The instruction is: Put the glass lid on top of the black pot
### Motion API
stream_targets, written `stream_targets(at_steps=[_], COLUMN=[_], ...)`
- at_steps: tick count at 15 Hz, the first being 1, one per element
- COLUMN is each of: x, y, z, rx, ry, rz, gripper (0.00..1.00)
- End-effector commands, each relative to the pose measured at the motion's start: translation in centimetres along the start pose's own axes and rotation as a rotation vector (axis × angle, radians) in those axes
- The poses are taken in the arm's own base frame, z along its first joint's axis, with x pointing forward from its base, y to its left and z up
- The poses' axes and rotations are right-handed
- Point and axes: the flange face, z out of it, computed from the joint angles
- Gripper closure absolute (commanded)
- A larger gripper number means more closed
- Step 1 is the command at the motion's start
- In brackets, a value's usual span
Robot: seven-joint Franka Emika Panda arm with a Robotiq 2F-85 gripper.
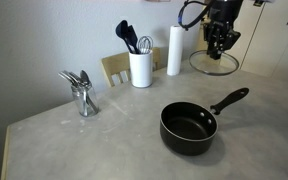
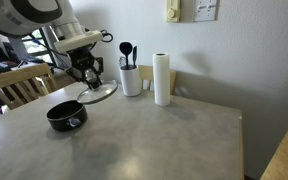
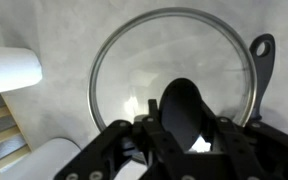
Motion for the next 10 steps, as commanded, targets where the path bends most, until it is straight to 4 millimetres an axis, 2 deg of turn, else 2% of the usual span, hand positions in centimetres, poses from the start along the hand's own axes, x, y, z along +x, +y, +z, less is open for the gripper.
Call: stream_targets(at_steps=[1,3,6,7,10], x=[2.4,3.8,4.3,6.2,10.4], y=[-2.2,-3.4,-3.7,-5.4,-7.8], z=[0.1,0.5,1.7,1.3,1.6], rx=[0.025,0.032,0.052,0.053,0.077], ry=[0.005,0.009,-0.001,-0.009,0.015], rz=[-0.076,-0.134,-0.19,-0.193,-0.189], gripper=[0.85,0.85,0.85,0.85,0.85])
